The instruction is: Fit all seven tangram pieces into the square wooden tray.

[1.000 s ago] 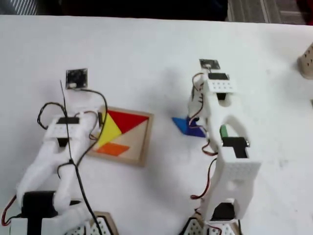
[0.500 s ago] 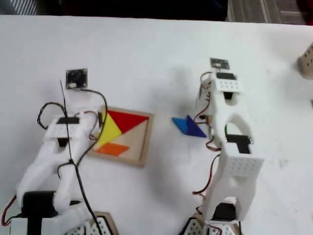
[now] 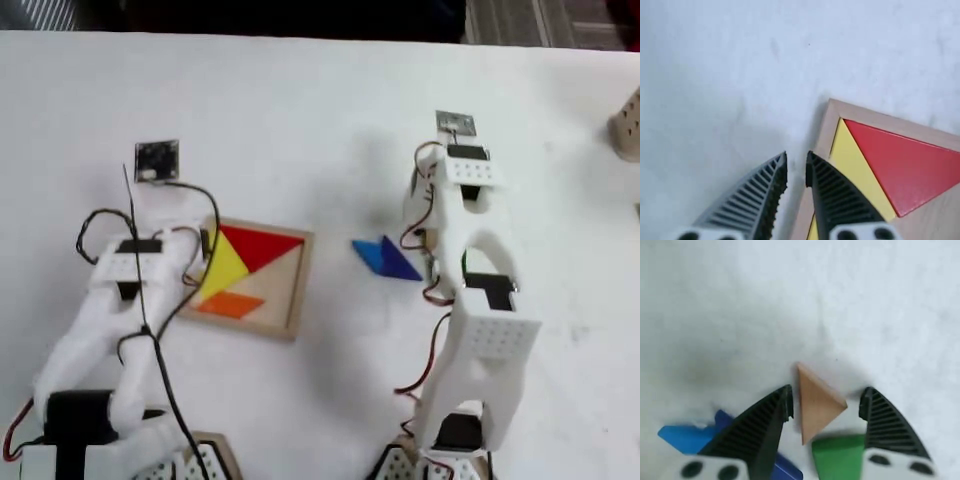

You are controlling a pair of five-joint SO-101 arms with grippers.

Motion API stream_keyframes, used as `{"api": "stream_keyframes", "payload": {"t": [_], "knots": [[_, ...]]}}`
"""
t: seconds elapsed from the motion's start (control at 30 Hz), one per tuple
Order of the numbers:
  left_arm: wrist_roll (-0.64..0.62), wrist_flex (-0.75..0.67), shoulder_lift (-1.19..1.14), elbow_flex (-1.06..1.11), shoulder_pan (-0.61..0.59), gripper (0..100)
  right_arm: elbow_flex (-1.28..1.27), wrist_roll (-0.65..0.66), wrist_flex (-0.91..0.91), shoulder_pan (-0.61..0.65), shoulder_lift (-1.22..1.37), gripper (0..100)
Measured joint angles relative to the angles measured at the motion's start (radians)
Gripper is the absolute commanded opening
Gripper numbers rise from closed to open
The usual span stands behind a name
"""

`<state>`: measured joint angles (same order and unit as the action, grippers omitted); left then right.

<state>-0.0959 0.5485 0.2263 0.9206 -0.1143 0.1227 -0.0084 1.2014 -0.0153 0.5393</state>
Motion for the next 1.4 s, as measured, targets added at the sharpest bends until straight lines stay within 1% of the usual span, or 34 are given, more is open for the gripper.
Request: {"api": "stream_keyframes", "payload": {"t": [0.2, 0.37, 0.63, 0.7, 0.83, 0.9, 0.97, 1.13, 1.4], "knots": [[0.000, 0.000, 0.000, 0.000, 0.000, 8, 0.003, 0.000, 0.000, -0.002, 0.017, 14.0], [0.000, 0.000, 0.000, 0.000, 0.000, 8, 0.018, 0.000, 0.000, -0.031, 0.028, 13.8], [0.000, 0.000, 0.000, 0.000, 0.000, 8, 0.018, 0.000, 0.000, -0.038, 0.028, 14.2], [0.000, 0.000, 0.000, 0.000, 0.000, 8, 0.020, 0.000, 0.006, -0.038, 0.028, 16.6], [0.000, 0.000, 0.000, 0.000, 0.000, 8, 0.044, 0.002, 0.043, -0.029, 0.031, 28.9], [0.000, 0.000, 0.000, 0.000, 0.000, 8, 0.071, 0.002, 0.086, -0.026, 0.037, 31.8], [0.000, 0.000, 0.000, 0.000, 0.000, 8, 0.086, -0.009, 0.109, -0.034, 0.040, 31.4], [0.000, 0.000, 0.000, 0.000, 0.000, 8, 0.077, -0.051, 0.123, -0.031, 0.049, 23.8], [0.000, 0.000, 0.000, 0.000, 0.000, 8, 0.058, -0.063, 0.084, -0.035, 0.048, 23.3]]}}
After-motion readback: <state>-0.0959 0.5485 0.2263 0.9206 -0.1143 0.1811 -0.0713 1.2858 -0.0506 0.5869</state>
